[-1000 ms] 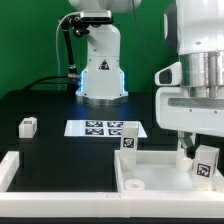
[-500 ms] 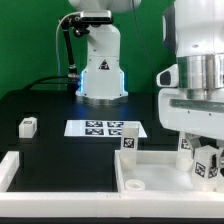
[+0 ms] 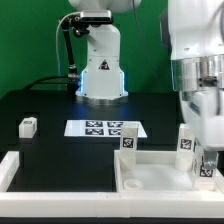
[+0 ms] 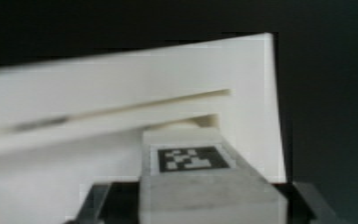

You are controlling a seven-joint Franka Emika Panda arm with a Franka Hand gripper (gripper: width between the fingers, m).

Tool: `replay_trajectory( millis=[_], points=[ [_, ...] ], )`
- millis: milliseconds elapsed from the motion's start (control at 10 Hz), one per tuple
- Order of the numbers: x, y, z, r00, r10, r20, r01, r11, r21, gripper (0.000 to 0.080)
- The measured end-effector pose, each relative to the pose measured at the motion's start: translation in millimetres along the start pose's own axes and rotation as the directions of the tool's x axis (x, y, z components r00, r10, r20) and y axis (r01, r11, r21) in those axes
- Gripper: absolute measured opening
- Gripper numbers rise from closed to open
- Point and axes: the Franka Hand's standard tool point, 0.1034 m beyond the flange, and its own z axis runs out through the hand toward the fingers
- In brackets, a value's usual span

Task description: Assemble square table

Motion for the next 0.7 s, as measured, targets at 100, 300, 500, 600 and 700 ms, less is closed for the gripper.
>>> replay_trajectory(
  millis=[100,300,500,600,700],
  points=[
    [2.5,-0.8,0.0,0.996,0.088,-0.002,-0.088,0.996,0.001,0.0298],
    [10.8,-2.4,-1.3,0.986,0.167,-0.017,-0.168,0.986,-0.007,0.0301],
    [12.8,-1.9,-0.8,0.983,0.184,-0.022,-0.184,0.983,-0.006,0.0370],
    [12.8,-1.8,-0.6,0.985,0.172,-0.022,-0.172,0.985,-0.006,0.0519],
    [12.9,-1.8,-0.6,0.985,0.170,-0.022,-0.170,0.985,-0.006,0.0519]
  ],
)
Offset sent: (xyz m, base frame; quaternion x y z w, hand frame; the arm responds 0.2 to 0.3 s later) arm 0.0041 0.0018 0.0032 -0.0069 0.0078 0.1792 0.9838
